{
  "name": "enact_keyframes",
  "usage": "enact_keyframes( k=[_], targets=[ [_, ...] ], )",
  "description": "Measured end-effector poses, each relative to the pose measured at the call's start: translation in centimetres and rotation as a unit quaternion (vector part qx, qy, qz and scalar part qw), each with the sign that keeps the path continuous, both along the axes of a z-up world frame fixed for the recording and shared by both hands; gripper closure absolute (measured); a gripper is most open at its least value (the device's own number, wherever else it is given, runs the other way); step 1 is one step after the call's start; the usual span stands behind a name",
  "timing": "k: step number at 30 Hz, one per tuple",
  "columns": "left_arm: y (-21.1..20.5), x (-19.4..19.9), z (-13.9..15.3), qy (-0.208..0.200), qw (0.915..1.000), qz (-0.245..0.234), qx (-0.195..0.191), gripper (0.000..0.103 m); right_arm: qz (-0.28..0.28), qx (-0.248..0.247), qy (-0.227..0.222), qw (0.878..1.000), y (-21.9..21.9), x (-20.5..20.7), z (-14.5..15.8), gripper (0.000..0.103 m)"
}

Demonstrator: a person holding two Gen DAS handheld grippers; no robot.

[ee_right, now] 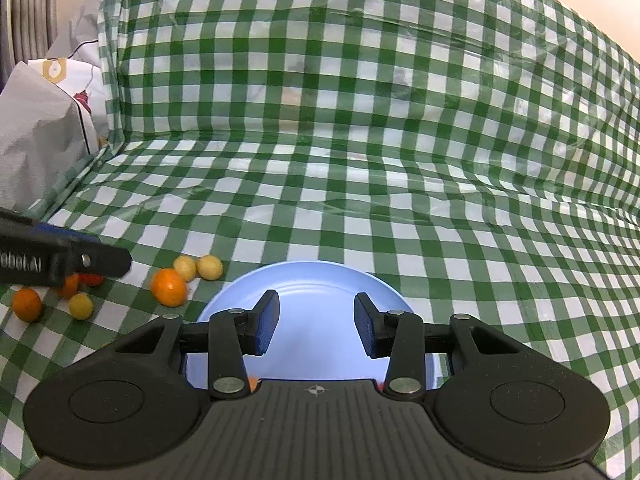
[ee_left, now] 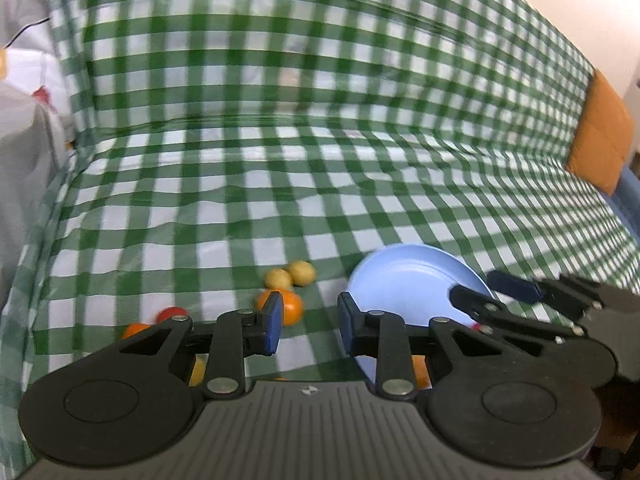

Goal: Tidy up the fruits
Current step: 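Lift both tools away from the plate toward the remaining fruit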

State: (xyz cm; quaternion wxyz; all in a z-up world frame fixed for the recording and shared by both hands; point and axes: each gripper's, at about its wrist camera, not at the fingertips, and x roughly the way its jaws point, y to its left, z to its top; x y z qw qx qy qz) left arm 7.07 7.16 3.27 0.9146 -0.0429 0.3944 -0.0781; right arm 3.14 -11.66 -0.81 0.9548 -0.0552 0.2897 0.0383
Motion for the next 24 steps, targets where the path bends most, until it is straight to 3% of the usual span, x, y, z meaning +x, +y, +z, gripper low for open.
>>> enact_keyframes(
  k=[5, 9, 15, 22, 24],
  targets=[
    [4.7, 0.6, 0.5, 0.009, 0.9972, 0.063, -0.04, 0.07, 0.024, 0.012, -0.003, 1.0, 1.1, -0.1, 0.2, 0.065],
    [8.6, 1.0, -0.2, 0.036, 0.9895, 0.115, -0.08, 0.07, 0.044, 0.018, -0.002, 0.999, 2.1, -0.1, 0.1, 0.068],
    [12.2, 1.4, -2.7, 0.074, 0.9782, 0.164, -0.103, 0.07, 0.082, 0.033, 0.01, 0.996, 4.1, 0.3, -0.3, 0.067],
    [12.4, 1.8, -4.2, 0.096, 0.979, 0.161, -0.081, 0.068, 0.151, 0.034, 0.046, 0.987, 7.9, 0.6, -1.9, 0.067],
    [12.4, 2.0, -4.4, 0.096, 0.9795, 0.161, -0.073, 0.061, 0.166, 0.034, 0.062, 0.984, 8.9, 0.8, -2.6, 0.067]
  ],
)
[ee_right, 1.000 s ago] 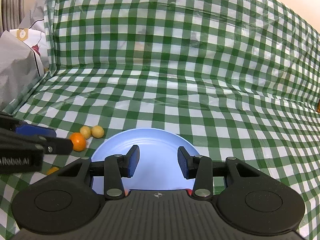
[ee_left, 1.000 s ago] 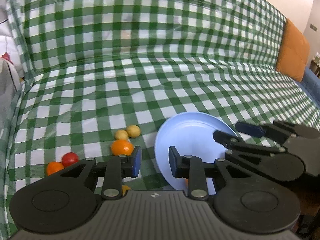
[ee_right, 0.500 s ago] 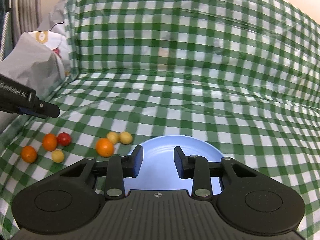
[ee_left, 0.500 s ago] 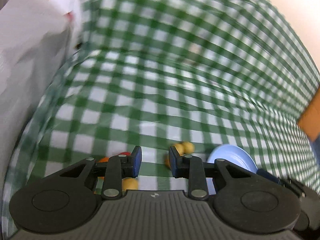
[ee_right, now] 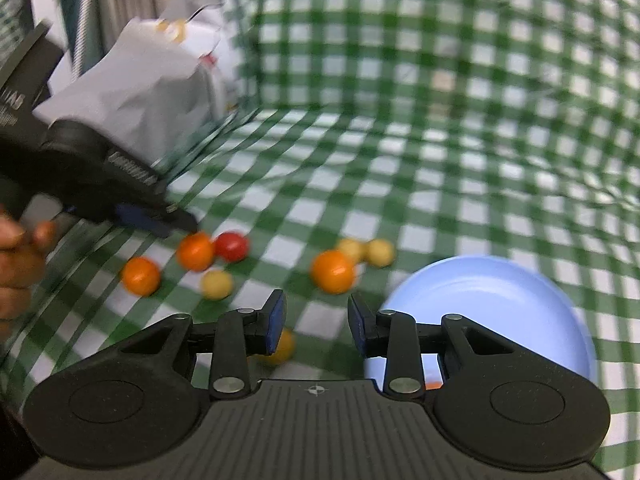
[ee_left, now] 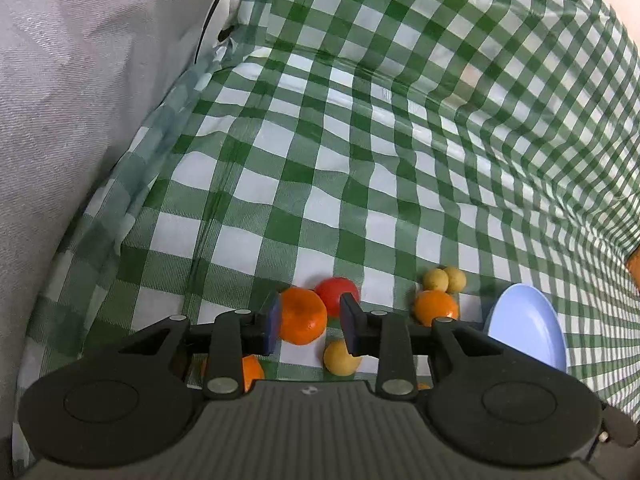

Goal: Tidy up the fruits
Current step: 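Lift both tools away from the plate toward the remaining fruit, then grasp a mandarin with the left tool while the right tool grasps a yellow round fruit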

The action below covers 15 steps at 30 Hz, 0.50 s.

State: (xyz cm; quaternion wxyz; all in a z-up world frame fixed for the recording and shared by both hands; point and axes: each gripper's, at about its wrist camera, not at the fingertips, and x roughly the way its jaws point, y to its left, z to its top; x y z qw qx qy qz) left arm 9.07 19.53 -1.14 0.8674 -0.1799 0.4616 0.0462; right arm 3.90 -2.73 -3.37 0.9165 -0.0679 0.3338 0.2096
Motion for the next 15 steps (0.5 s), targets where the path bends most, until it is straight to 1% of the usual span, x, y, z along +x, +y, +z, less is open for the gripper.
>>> enact_keyframes(
  k=[1, 3, 8, 11, 12, 15],
  targets=[
    [0.0, 0.2, -0.1, 0.002, 1.0, 0.001, 0.001, 0.059, 0.009, -0.007, 0.008, 1.0, 0.7, 0.1, -0.4, 0.067],
    [-0.2, 0.6, -0.4, 0.007, 1.0, 0.003, 0.003, 0.052, 0.022, -0.023, 0.008, 0.999, 1.9, -0.1, -1.0, 0.067],
    [-1.1, 1.6, -1.4, 0.031, 0.9993, 0.004, 0.02, 0.047, 0.025, -0.044, 0.026, 0.998, 3.5, 0.5, -2.2, 0.067],
    [-1.6, 2.0, -2.1, 0.054, 0.9977, 0.005, 0.041, 0.047, 0.021, -0.048, 0.038, 0.998, 3.8, 1.1, -2.7, 0.064],
    [-1.6, 2.0, -2.3, 0.057, 0.9975, 0.007, 0.04, 0.047, 0.02, -0.052, 0.038, 0.998, 3.9, 1.2, -2.9, 0.061],
    [-1.8, 2.2, -2.4, 0.055, 0.9978, 0.007, 0.035, 0.047, 0.011, -0.059, 0.043, 0.997, 4.0, 1.6, -3.2, 0.059]
  ],
)
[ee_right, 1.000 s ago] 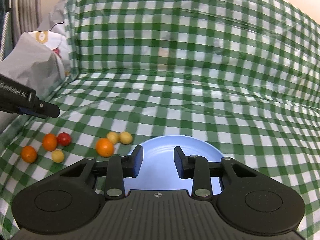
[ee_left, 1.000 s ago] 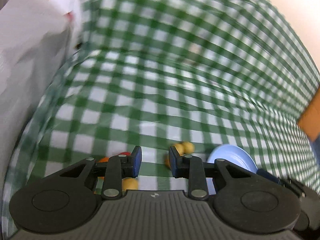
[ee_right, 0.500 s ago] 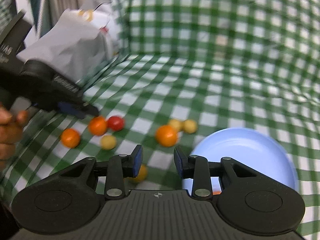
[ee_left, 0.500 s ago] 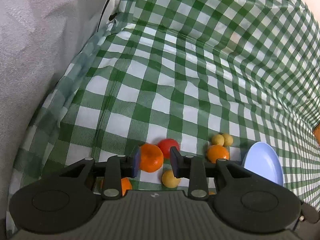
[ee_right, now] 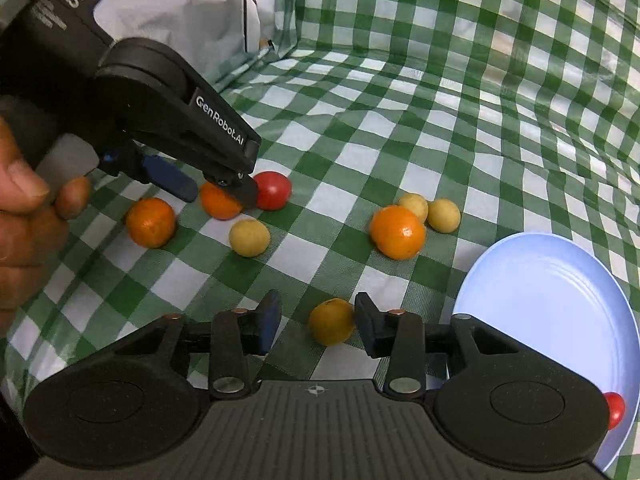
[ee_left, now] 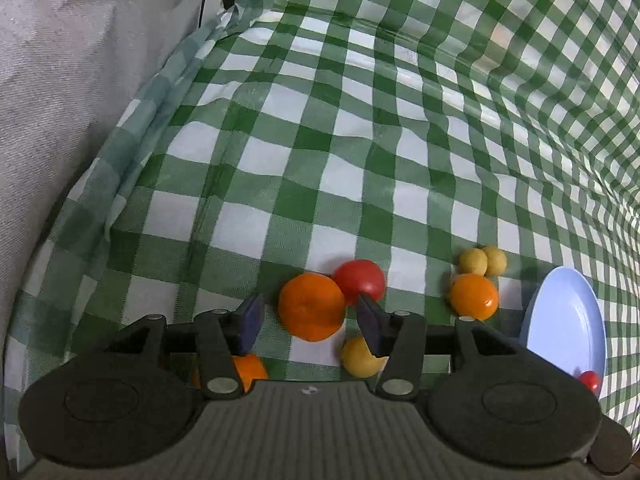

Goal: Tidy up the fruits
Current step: 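Grasp a mandarin with the left tool while the right tool grasps a yellow round fruit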

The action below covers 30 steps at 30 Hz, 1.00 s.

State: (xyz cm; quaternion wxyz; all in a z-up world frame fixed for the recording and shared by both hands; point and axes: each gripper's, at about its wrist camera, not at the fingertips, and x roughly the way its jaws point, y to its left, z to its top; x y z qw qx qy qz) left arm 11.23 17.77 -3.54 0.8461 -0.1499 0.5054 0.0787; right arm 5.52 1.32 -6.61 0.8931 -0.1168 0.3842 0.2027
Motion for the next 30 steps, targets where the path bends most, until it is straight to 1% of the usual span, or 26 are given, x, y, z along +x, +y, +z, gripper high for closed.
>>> enact_keyframes(
  k=[4, 12, 14, 15, 16, 18, 22, 30],
  targets=[
    [-0.4, 0.2, -0.2, 0.005, 0.9999, -0.004, 0.008, 0.047, -0.014, -0.01, 0.011, 1.0, 0.2, 0.3, -0.7, 0.061],
    [-0.7, 0.5, -0.5, 0.011, 0.9997, -0.007, 0.02, 0.047, -0.019, -0.017, 0.011, 1.0, -0.2, 0.3, -0.8, 0.062],
    [-0.9, 0.5, -0.5, 0.012, 0.9996, -0.011, 0.025, 0.049, -0.019, -0.017, 0.011, 1.0, -0.2, 0.3, -0.7, 0.067],
    [-1.0, 0.5, -0.5, 0.012, 0.9995, -0.012, 0.027, 0.054, -0.019, -0.018, 0.01, 1.0, -0.2, 0.3, -0.7, 0.073],
    [-1.0, 0.6, -0.5, 0.014, 0.9994, -0.014, 0.03, 0.057, -0.02, -0.019, 0.008, 1.0, -0.2, 0.2, -0.6, 0.077],
    [-1.0, 0.6, -0.5, 0.014, 0.9994, -0.017, 0.028, 0.063, -0.023, -0.021, 0.003, 1.0, -0.3, 0.2, -0.4, 0.077],
    [-0.7, 0.6, -0.2, 0.012, 0.9992, -0.013, 0.035, 0.064, -0.033, -0.008, -0.013, 0.999, -0.8, 0.1, 0.5, 0.077],
    [-0.6, 0.2, 0.5, -0.001, 0.9992, -0.012, 0.037, 0.064, -0.043, 0.013, -0.042, 0.998, -1.5, 0.0, 1.9, 0.077]
  ],
)
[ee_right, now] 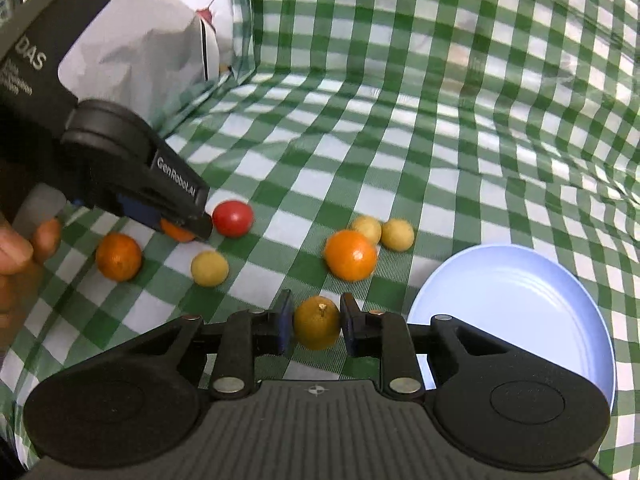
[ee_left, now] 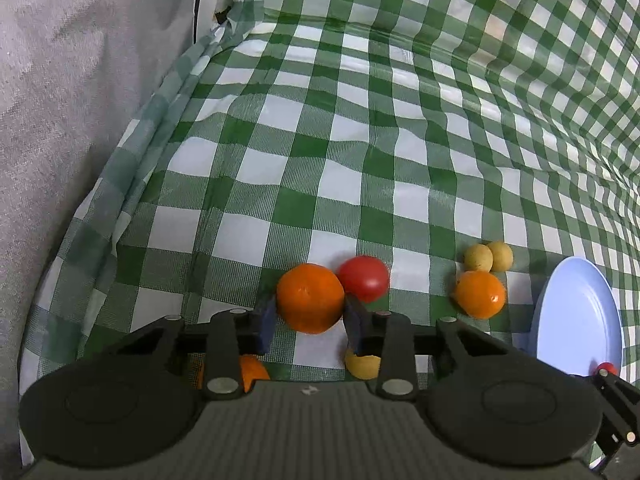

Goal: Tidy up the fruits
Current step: 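Grasp a mandarin with the left tool while the right tool grasps a yellow round fruit, then carry both fruits over the blue plate and open both tools to release them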

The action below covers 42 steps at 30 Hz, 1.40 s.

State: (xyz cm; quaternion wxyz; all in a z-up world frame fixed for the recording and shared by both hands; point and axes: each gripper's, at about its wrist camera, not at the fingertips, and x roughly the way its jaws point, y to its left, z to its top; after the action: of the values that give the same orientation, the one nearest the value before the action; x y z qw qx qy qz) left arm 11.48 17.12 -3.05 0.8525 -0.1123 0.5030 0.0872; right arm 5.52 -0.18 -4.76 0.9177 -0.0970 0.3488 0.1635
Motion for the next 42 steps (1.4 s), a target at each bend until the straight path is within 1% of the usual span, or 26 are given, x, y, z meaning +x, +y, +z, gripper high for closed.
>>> enact_keyframes(
  k=[11, 15, 18, 21, 24, 31, 42],
  targets=[
    [-1.0, -0.7, 1.6, -0.028, 0.9996, -0.007, 0.007, 0.064, -0.009, 0.012, -0.035, 0.999, -1.1, -0.7, 2.3, 0.077],
    [-2.1, -0.9, 2.0, -0.039, 0.9988, -0.021, 0.02, 0.064, -0.018, 0.013, -0.044, 0.999, -2.2, -0.8, 2.8, 0.077],
    [-3.5, -1.0, 2.2, -0.048, 0.9974, -0.043, 0.034, 0.064, -0.029, 0.018, -0.05, 0.998, -3.1, -0.7, 3.3, 0.077],
    [-4.7, -1.1, 2.5, -0.062, 0.9956, -0.059, 0.039, 0.064, -0.038, 0.023, -0.057, 0.997, -4.0, -0.7, 3.7, 0.077],
    [-5.3, -1.1, 2.8, -0.071, 0.9948, -0.063, 0.037, 0.064, -0.046, 0.025, -0.06, 0.997, -4.8, -0.6, 3.9, 0.077],
    [-6.5, -1.1, 2.8, -0.075, 0.9939, -0.07, 0.039, 0.064, -0.057, 0.026, -0.061, 0.996, -6.2, -0.6, 4.1, 0.077],
    [-6.9, -1.1, 2.7, -0.076, 0.9937, -0.071, 0.042, 0.064, -0.07, 0.026, -0.064, 0.995, -7.7, -0.7, 4.5, 0.077]
  ],
)
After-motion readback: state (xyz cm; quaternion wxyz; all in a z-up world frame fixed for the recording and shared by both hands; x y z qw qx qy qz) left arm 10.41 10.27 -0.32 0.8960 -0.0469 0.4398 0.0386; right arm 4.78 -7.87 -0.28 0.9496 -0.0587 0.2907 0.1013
